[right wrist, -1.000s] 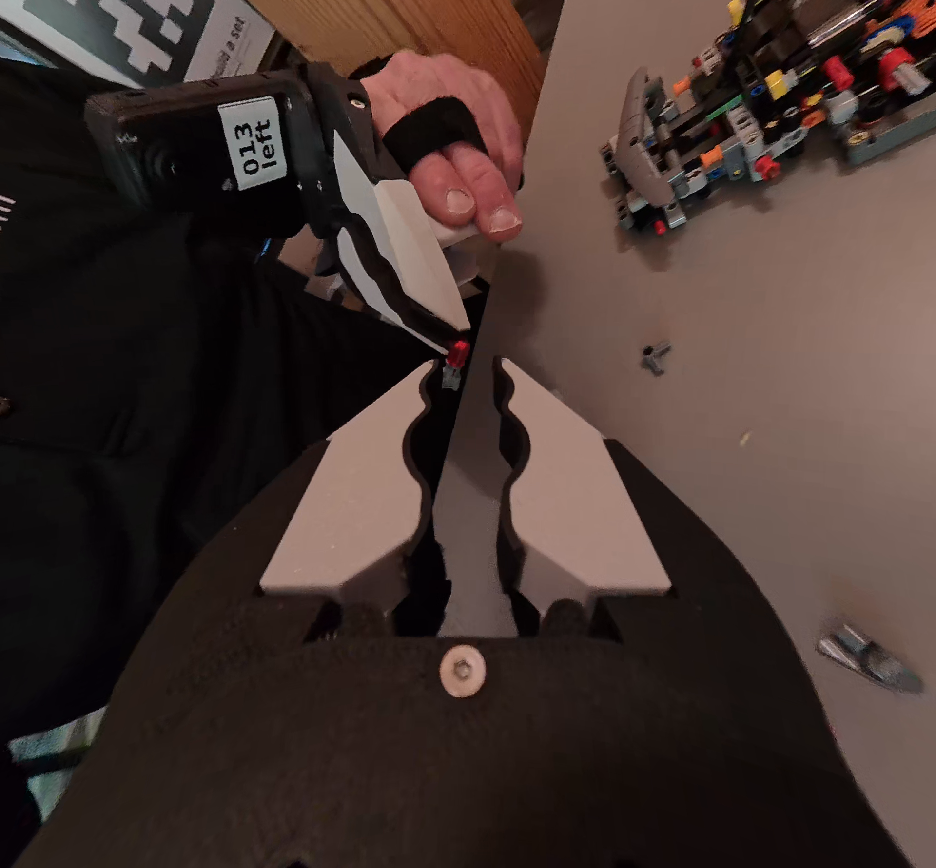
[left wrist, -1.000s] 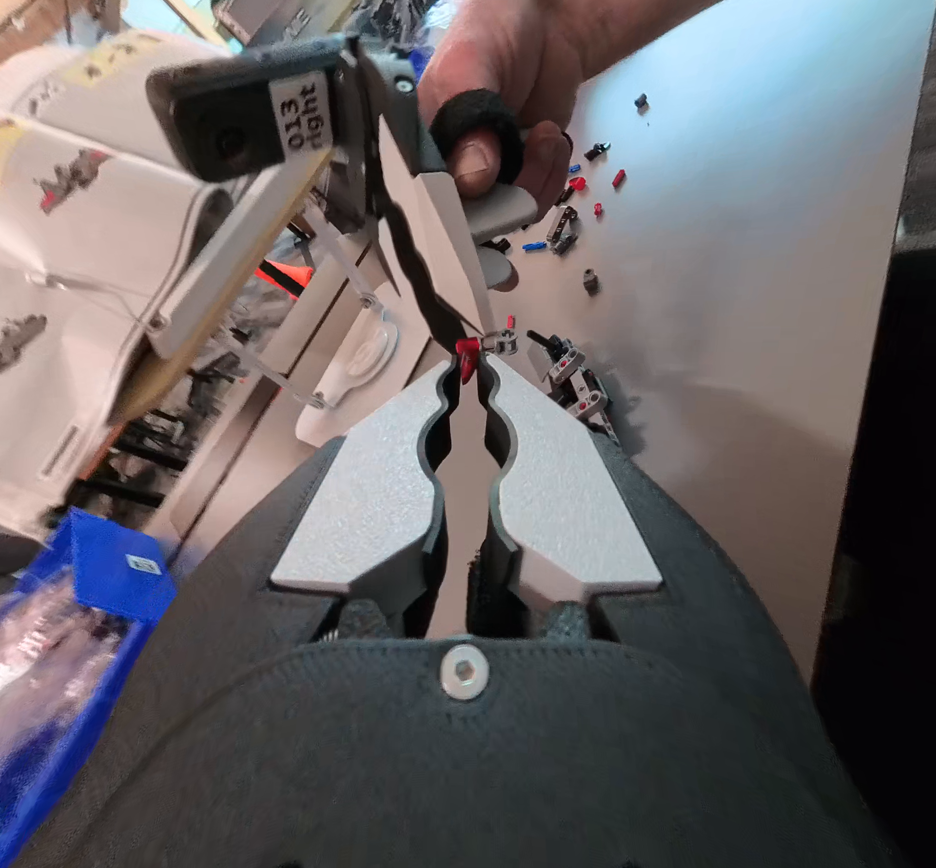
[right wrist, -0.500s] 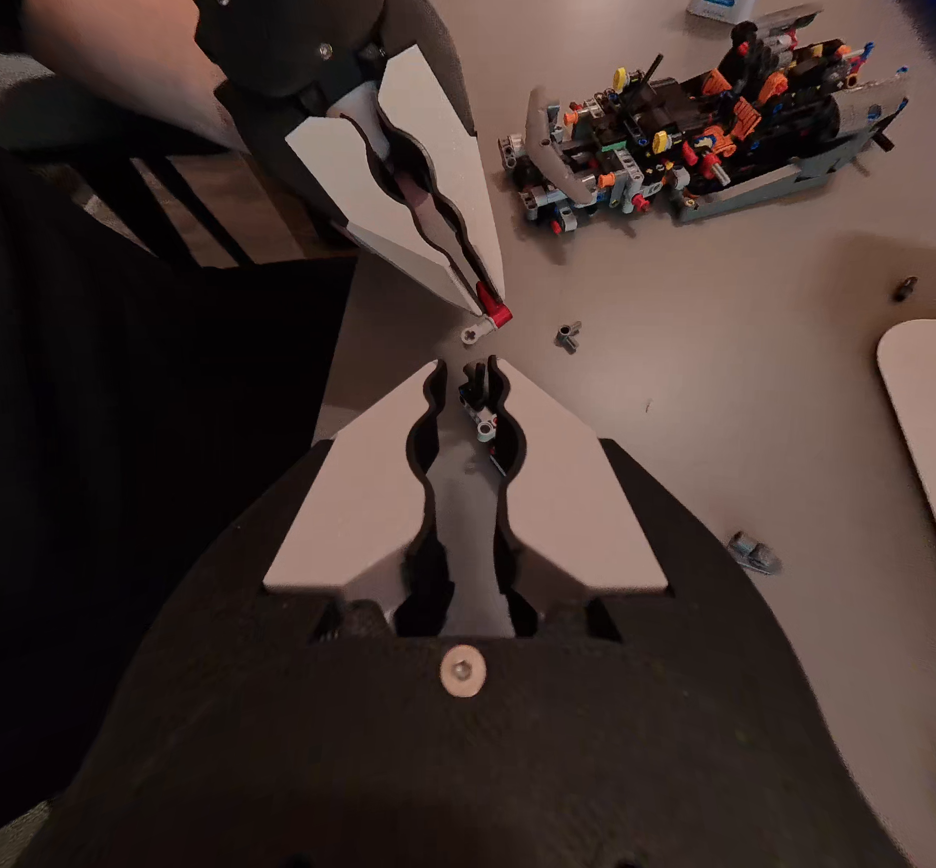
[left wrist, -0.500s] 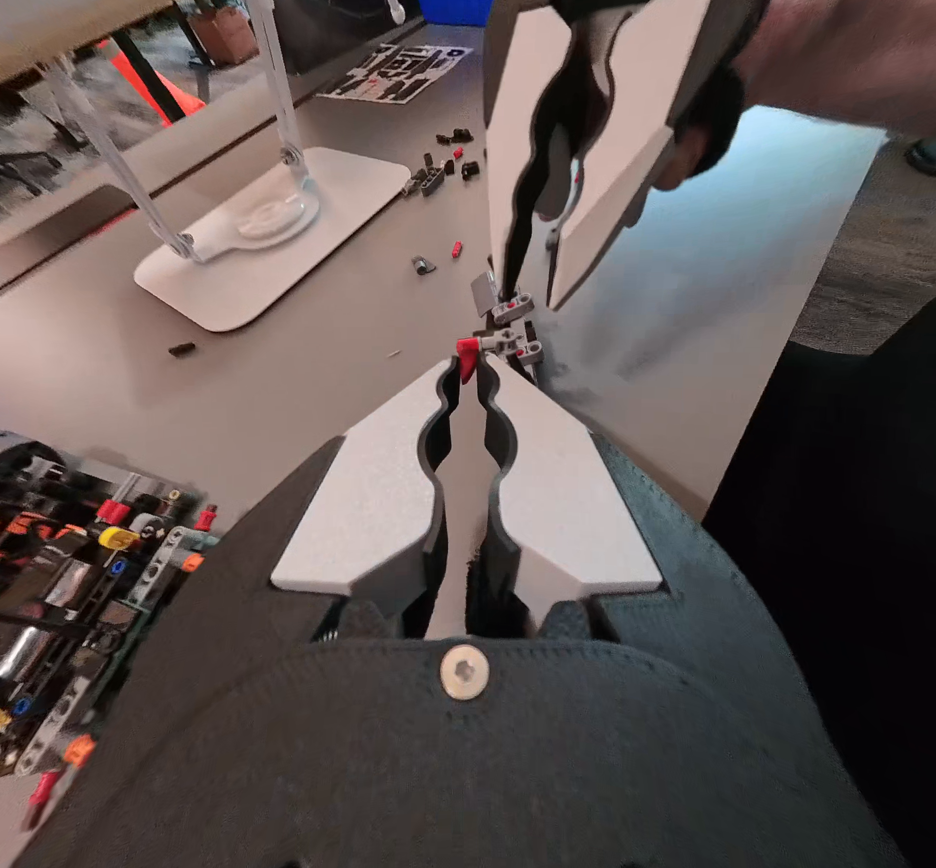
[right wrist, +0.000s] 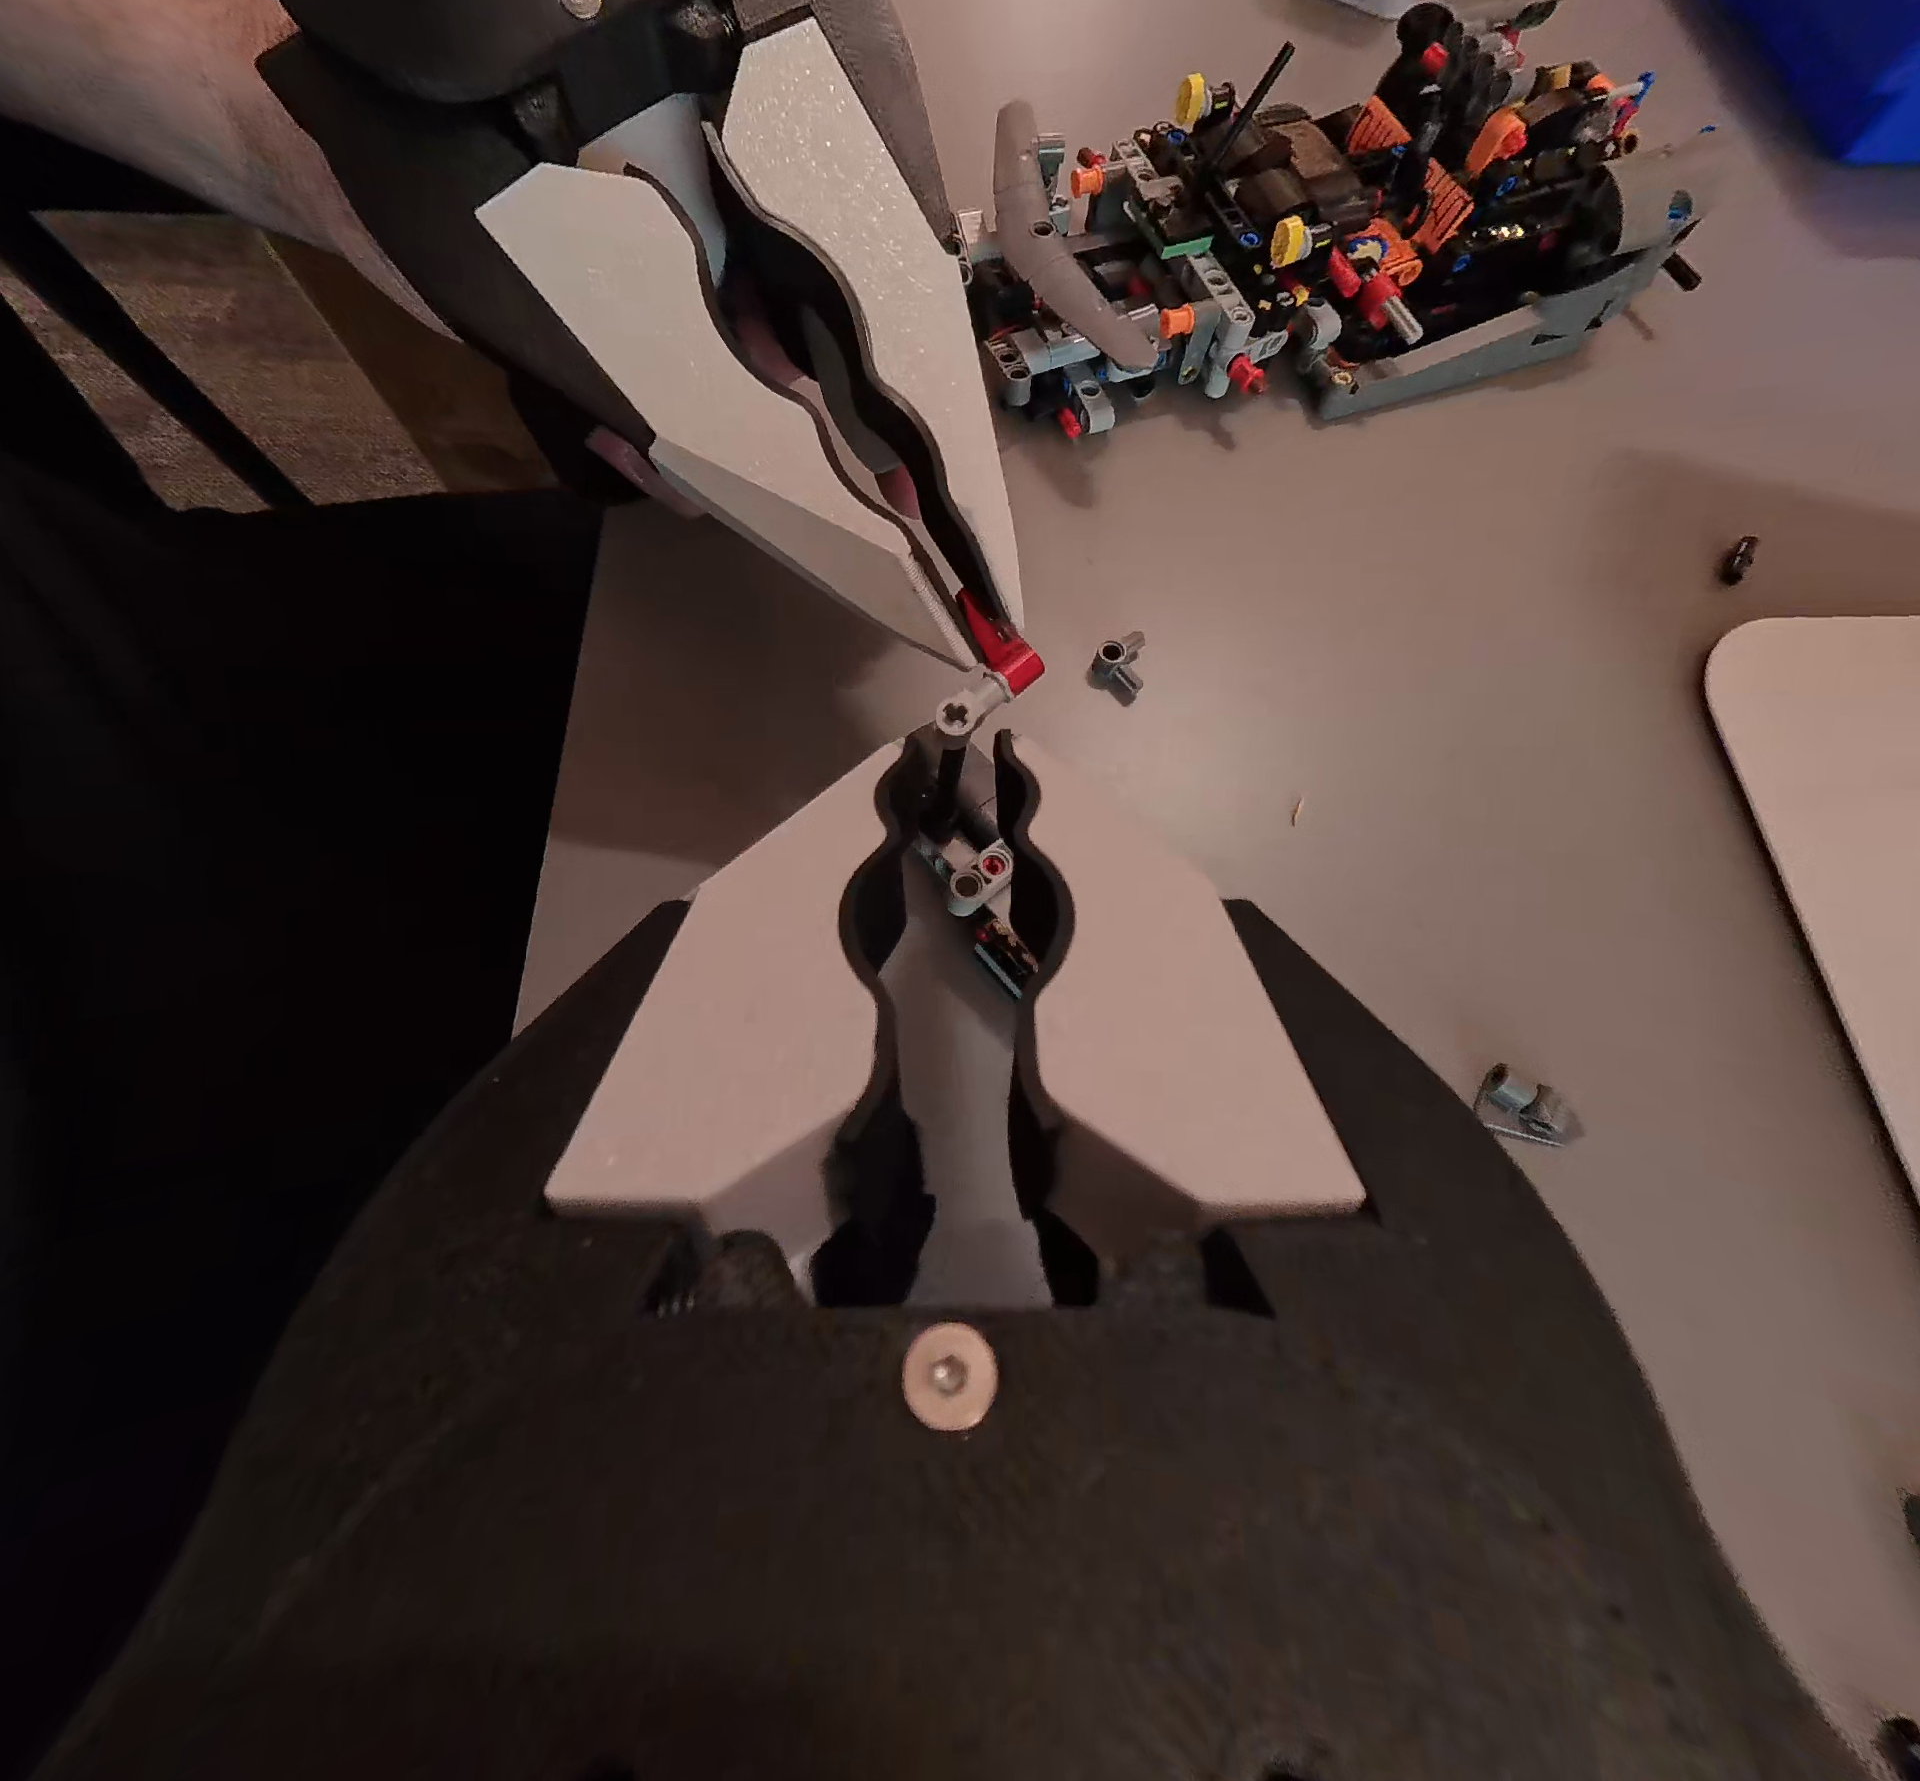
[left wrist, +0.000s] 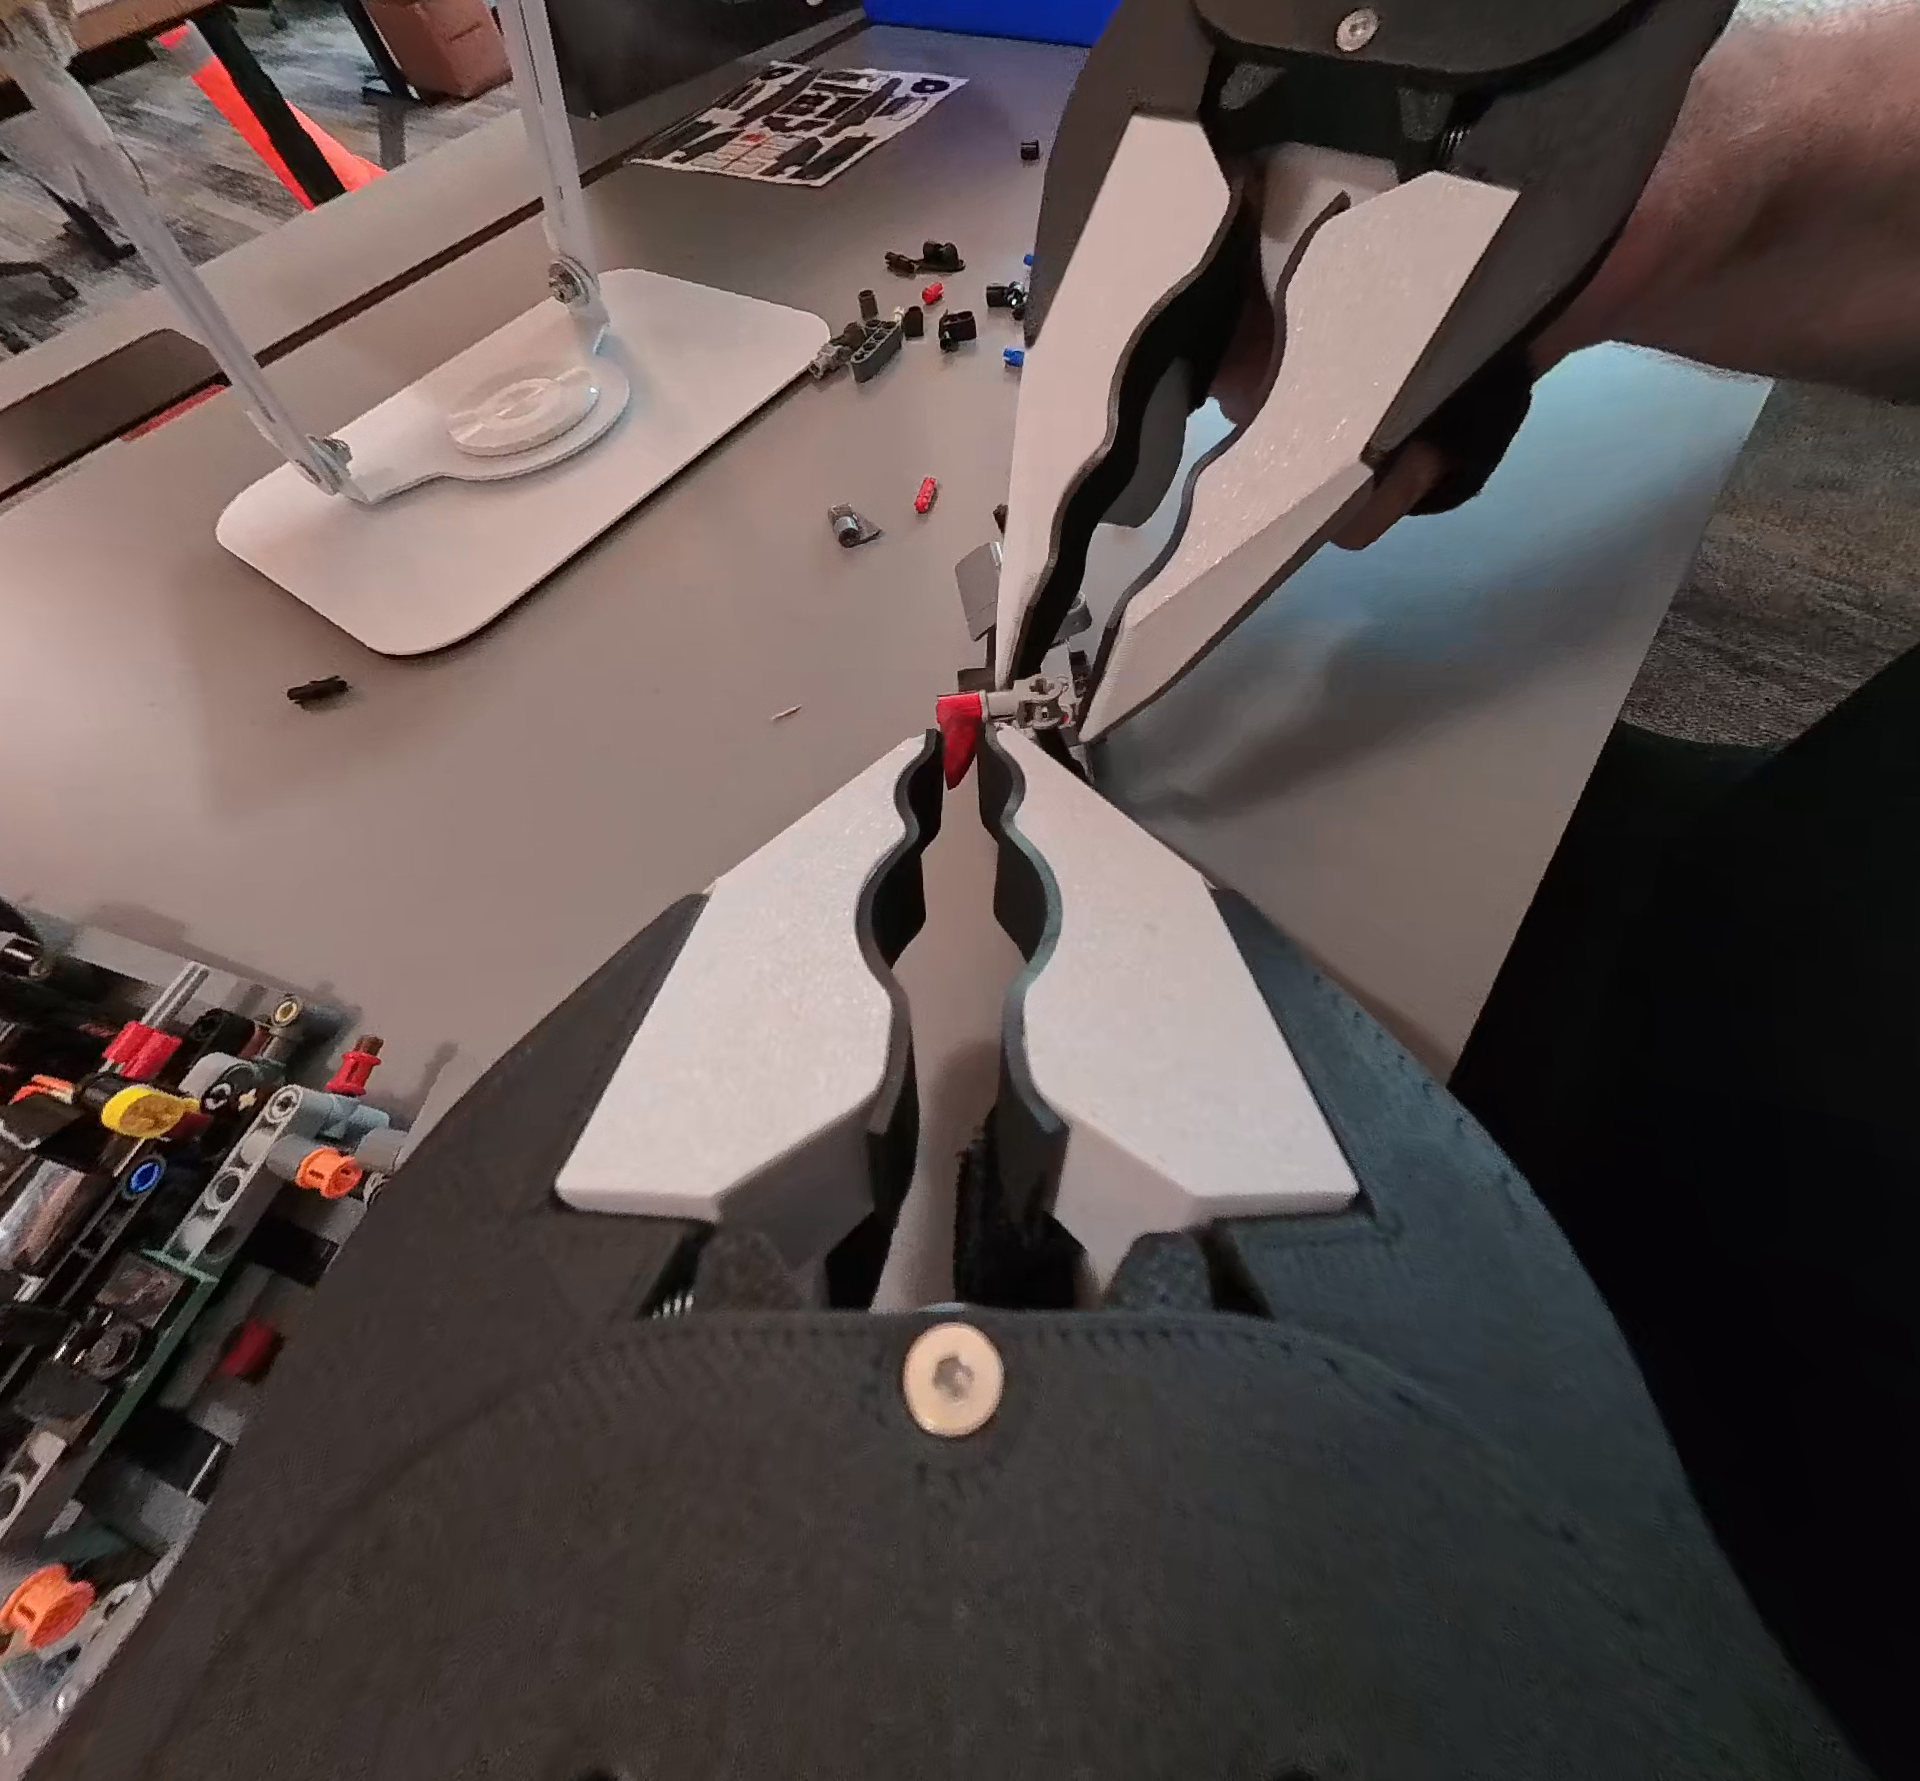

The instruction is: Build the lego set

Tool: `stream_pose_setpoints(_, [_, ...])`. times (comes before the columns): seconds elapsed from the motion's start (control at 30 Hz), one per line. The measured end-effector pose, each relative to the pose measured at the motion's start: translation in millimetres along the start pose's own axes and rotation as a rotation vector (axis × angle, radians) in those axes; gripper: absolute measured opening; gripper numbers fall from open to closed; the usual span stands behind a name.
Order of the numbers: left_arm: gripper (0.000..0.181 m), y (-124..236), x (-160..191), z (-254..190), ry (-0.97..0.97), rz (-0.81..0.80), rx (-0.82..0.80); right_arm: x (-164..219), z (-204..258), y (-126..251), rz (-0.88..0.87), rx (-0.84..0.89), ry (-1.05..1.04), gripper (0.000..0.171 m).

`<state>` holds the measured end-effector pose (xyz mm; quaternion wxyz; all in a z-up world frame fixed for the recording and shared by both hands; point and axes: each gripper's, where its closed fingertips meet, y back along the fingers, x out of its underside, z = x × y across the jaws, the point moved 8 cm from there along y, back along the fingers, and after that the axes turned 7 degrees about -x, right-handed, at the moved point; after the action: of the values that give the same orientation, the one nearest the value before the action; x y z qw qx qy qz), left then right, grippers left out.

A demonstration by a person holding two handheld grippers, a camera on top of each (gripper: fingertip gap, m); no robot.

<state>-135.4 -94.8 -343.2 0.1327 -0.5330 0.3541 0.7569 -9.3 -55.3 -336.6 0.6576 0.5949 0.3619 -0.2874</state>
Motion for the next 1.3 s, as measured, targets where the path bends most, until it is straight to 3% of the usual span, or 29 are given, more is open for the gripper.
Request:
stream_pose_setpoints(0.57, [0.005,-3,4,-4,-0.060,0.051,-0.005,1,6,-6,0.043,0.066,0.042,0.006])
stream_pose_setpoints(1.03, [0.005,-4,2,-5,-0.023,0.054,-0.025,13,15,-16,0.087,0.179,0.016,0.015])
stream_pose_setpoints(1.13, [0.005,-4,2,-4,-0.015,0.053,-0.027,13,13,-18,0.062,0.208,0.006,0.002])
stream_pose_setpoints(1.3, [0.004,-2,0,-2,0.017,0.028,-0.029,14,9,-14,-0.029,0.178,-0.046,0.001])
